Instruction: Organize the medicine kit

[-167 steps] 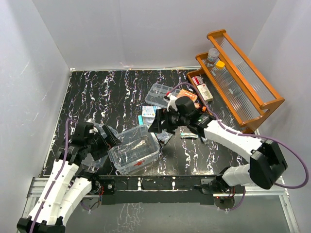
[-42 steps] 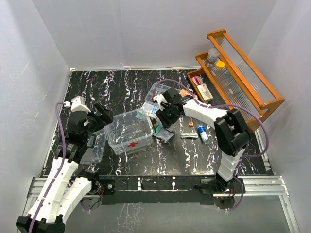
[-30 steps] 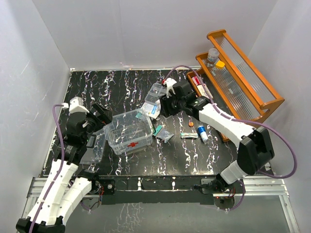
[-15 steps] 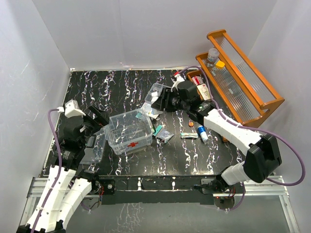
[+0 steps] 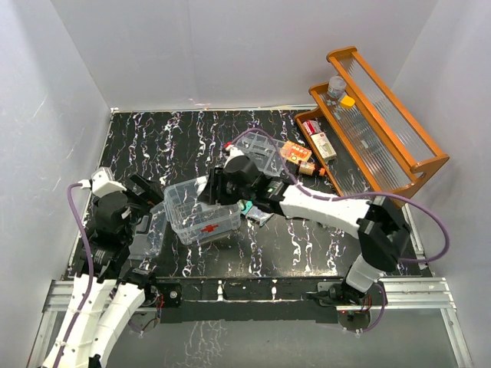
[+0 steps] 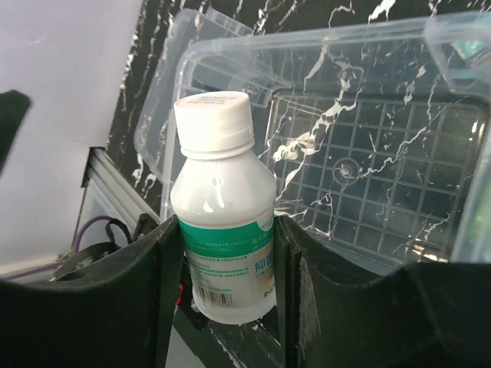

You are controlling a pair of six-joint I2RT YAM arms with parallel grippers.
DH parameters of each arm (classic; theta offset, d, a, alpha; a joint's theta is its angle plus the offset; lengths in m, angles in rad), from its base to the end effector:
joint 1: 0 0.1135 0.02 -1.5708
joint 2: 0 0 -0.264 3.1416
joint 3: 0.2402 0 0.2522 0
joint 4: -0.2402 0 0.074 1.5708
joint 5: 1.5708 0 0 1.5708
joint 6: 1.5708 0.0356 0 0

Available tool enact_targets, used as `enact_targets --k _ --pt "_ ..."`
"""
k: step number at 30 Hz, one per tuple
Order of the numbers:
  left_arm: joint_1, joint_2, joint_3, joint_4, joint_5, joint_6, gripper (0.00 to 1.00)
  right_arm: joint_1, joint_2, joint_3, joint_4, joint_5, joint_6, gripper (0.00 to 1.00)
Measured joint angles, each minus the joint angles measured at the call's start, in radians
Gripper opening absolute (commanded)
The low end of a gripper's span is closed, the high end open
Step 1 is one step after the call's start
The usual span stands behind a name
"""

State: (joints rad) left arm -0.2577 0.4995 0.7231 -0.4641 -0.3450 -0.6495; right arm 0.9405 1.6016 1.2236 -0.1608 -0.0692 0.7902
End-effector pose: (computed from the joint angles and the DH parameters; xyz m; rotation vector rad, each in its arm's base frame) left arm 0.1174 -0.0185 0.3272 -0.5893 1.7108 -0.3354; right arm 0.2172 0.3019 0.2865 -0.2188 2.3012 1.0500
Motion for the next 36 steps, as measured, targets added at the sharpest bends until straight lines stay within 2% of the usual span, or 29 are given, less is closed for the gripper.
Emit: enact_targets --k 13,28,36 --pt "0.0 -0.048 -0.053 -0.064 -0.05 -0.017 0.97 0.085 0.295 0.214 -0.098 0.123 -0.015 0.33" --pt "0.0 -0.128 -0.068 -0.11 -0.13 -0.114 0.99 0.108 0.499 0.423 -0.299 0.069 -0.044 0.34" --pt "0.0 0.006 -0.032 -0.108 -0.119 -0.129 0.99 0.108 0.545 0.477 -0.357 0.061 -0.05 0.34"
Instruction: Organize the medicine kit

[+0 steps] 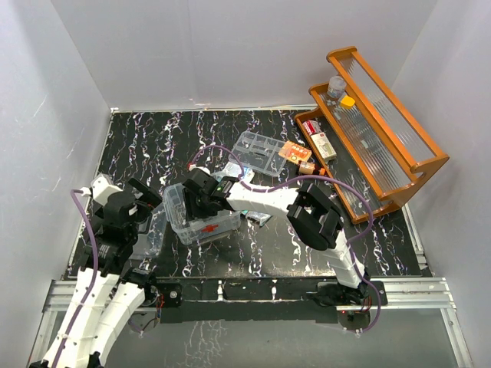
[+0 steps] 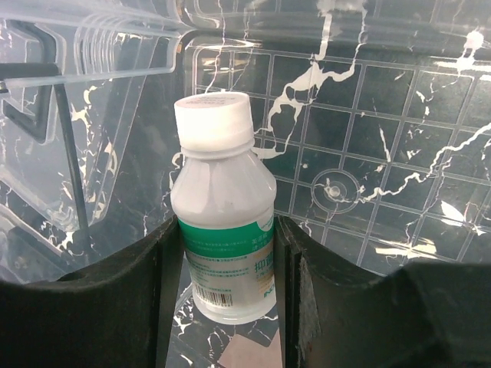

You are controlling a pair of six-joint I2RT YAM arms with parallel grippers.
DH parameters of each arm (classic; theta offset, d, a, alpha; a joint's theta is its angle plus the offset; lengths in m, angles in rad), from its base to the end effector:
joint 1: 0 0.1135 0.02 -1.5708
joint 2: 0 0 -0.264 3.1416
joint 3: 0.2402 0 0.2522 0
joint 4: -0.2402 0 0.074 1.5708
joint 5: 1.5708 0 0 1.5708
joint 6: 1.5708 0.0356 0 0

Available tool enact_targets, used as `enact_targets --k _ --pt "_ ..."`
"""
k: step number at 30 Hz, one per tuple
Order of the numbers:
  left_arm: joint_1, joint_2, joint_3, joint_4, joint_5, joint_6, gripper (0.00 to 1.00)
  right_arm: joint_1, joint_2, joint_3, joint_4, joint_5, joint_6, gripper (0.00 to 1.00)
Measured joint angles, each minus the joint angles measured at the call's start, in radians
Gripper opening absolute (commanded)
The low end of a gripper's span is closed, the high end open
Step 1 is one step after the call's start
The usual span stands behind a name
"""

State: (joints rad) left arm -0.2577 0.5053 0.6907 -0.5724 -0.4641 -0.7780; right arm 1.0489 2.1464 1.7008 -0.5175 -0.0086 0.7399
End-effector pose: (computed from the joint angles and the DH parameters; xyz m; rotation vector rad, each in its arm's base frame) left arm 0.1169 -0.0143 0.3055 -0.7799 1.7572 -0.2420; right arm 0.2356 0.4103 0.1935 -0.4176 2.6577 0.6651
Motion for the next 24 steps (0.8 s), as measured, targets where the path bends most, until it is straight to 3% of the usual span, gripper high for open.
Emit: enact_targets --k 12,24 --pt "0.0 0.004 0.033 -0.005 -0.027 -0.006 0.99 0.0 0.005 -0.004 0.016 -0.085 0.041 0.36" --pt "0.0 0.048 0.153 0.051 -0.069 0.086 0.99 0.0 0.005 -0.023 0.055 -0.103 0.079 0.39"
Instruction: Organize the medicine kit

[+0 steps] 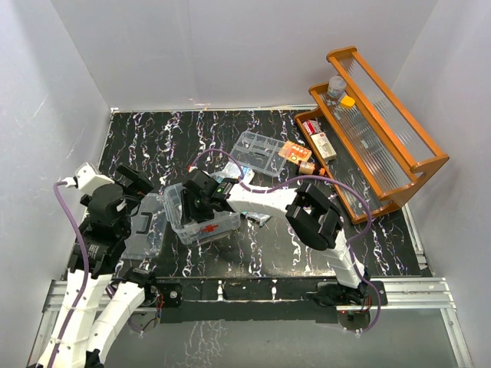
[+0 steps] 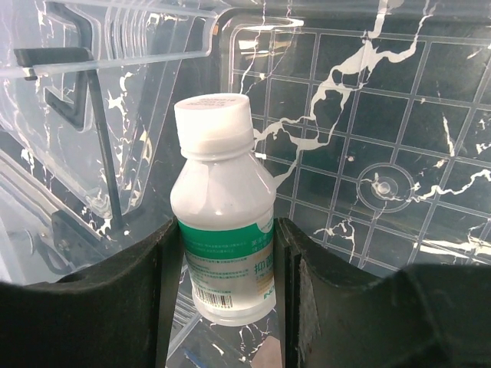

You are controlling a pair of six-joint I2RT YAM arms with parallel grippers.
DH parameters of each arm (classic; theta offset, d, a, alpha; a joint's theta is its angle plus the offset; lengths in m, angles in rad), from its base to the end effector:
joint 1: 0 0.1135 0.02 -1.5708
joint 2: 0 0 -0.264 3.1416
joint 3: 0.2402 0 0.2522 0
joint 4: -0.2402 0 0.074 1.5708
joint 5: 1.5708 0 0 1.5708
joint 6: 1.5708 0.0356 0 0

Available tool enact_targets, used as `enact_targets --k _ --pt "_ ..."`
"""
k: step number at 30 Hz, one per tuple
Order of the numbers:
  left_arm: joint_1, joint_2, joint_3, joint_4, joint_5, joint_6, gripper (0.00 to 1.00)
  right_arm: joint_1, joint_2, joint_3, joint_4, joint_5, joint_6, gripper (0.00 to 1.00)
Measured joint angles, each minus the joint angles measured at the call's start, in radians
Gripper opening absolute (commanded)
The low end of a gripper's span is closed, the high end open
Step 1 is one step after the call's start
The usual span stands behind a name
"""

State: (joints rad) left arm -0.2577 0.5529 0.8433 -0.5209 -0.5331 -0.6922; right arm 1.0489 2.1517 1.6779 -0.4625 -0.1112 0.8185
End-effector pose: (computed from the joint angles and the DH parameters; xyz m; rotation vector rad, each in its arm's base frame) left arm 0.1156 -0.0118 0.3559 -0.7399 1.6118 -0.2073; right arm 0.2334 0.4138 0.1877 -0.3642 2.7124 0.8128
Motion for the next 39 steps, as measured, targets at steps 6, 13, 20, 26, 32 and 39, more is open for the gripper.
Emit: enact_targets --k 6,13,20,26,32,39 --pt "0.0 0.015 0.047 0.014 -0.011 0.04 0.99 0.0 0.002 0.001 0.003 -0.011 0.0 0.47" --pt "0.0 0.014 0.049 0.02 -0.012 0.06 0.99 -0.001 0.013 0.024 -0.013 -0.016 -0.002 0.51" --pt "0.0 0.014 0.049 0.027 -0.012 0.085 0.99 -0.002 0.032 0.056 -0.039 -0.036 -0.028 0.58" --pt "0.0 0.014 0.049 0.031 -0.017 0.099 0.99 -0.002 0.033 0.066 -0.06 -0.011 -0.059 0.5" --pt "0.0 0.017 0.049 0.048 -0.016 0.1 0.99 -0.002 0.064 0.122 -0.053 0.05 -0.116 0.5" --pt "0.0 0.031 0.049 0.049 -0.002 0.1 0.99 -0.002 0.093 0.134 -0.014 0.065 -0.151 0.39"
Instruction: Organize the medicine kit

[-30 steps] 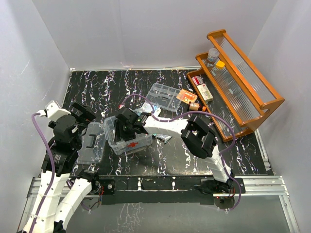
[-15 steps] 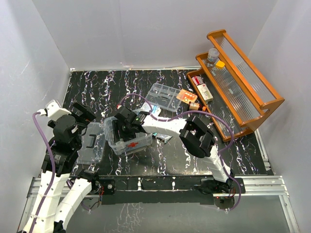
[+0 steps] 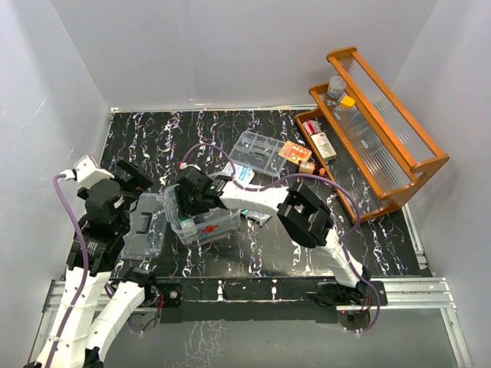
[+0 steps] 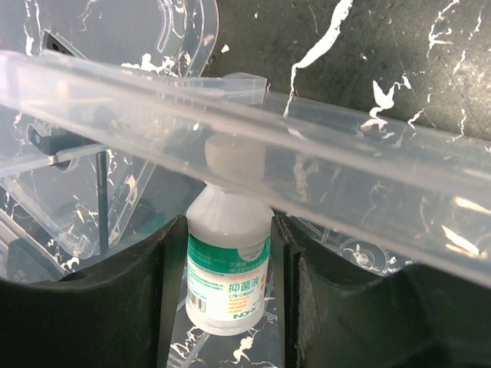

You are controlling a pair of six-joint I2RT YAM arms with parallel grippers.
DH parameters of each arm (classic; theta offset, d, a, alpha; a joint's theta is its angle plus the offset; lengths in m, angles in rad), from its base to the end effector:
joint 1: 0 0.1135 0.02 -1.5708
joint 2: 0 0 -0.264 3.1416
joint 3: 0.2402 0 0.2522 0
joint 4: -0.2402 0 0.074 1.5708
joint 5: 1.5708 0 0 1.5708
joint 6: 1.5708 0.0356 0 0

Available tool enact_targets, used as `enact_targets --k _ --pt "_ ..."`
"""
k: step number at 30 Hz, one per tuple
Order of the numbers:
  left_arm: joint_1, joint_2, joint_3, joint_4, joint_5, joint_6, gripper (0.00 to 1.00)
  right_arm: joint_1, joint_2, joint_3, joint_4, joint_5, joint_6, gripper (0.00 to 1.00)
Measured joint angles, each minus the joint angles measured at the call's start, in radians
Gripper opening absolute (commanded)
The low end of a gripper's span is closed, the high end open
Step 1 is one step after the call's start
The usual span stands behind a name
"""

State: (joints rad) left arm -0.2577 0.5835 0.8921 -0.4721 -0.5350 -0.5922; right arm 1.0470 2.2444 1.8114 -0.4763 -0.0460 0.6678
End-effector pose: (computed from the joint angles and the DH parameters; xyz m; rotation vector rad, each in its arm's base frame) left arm 0.1188 -0.0125 0.3735 -0.6608 1.5816 -0.1672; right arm 0.2484 0.4334 0.1851 -0.5197 2.5974 0.7276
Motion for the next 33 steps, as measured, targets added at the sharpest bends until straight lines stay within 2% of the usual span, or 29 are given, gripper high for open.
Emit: enact_targets --k 6,13,17,22,29,33 --pt "0.0 0.001 0.0 -0.002 0.002 -0.002 0.99 -0.002 0.006 0.002 0.009 -0.003 0.016 0.32" --pt "0.0 0.0 -0.002 -0.006 0.005 -0.01 0.99 -0.013 0.006 -0.002 -0.019 -0.076 0.074 0.32" --pt "0.0 0.0 -0.004 -0.007 0.013 -0.013 0.99 -0.016 -0.003 -0.02 -0.013 -0.107 0.098 0.37" --pt "0.0 0.0 -0.004 -0.007 0.029 -0.014 0.99 -0.022 -0.005 -0.02 -0.021 -0.138 0.095 0.53" --pt "0.0 0.001 0.005 -0.017 0.05 -0.013 0.99 -0.048 -0.048 -0.02 -0.071 -0.155 0.093 0.56" --pt "0.0 0.017 0.082 -0.054 0.08 -0.008 0.99 -0.066 -0.13 -0.02 -0.084 -0.154 0.09 0.57"
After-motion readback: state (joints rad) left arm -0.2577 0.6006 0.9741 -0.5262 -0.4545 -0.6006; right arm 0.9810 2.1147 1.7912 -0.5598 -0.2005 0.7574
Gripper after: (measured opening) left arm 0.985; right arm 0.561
